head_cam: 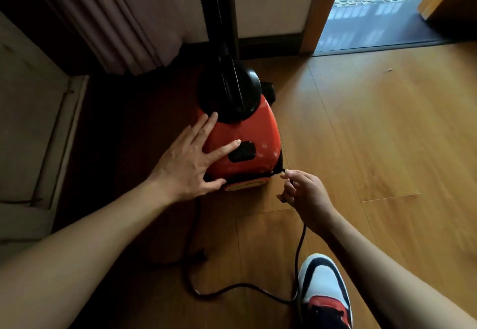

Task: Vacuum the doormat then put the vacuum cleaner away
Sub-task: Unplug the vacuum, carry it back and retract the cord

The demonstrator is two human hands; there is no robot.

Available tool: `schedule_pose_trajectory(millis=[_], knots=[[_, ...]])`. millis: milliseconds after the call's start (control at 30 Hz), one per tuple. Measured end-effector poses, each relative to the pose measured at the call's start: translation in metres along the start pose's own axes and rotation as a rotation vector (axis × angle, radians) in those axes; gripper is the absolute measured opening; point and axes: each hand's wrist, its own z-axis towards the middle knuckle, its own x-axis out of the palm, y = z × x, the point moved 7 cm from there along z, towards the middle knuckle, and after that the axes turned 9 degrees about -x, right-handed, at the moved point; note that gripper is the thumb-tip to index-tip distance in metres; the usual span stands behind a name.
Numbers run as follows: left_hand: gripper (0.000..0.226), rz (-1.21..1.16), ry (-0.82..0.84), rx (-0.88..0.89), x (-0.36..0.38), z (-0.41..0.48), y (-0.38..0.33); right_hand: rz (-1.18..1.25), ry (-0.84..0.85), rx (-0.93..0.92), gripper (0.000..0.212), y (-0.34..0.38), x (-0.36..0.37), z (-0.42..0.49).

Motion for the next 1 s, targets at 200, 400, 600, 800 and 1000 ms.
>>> schedule_pose_trajectory(millis=[200,400,600,800,1000], knots=[[0.092,0.015,0.009,-0.002,0.000,0.000,-0.001,-0.224,0.209,-0.064,0.030,0.000,0.022,-0.023],[0.096,0.050,0.036,0.006,-0.003,0.000,-0.004,-0.498,0.396,-0.305,0.014,-0.002,0.085,-0.040],[0.098,0.044,0.079,0.007,-0.004,0.001,-0.002,-0.549,0.409,-0.250,0.018,-0.038,0.119,-0.031],[0.097,0.047,0.095,0.004,-0.004,0.000,-0.002,-0.433,0.266,-0.074,0.031,-0.083,0.123,-0.016],[0.095,0.042,0.121,0.016,-0.008,-0.001,-0.001,-0.395,0.148,0.088,0.046,-0.105,0.099,0.011]])
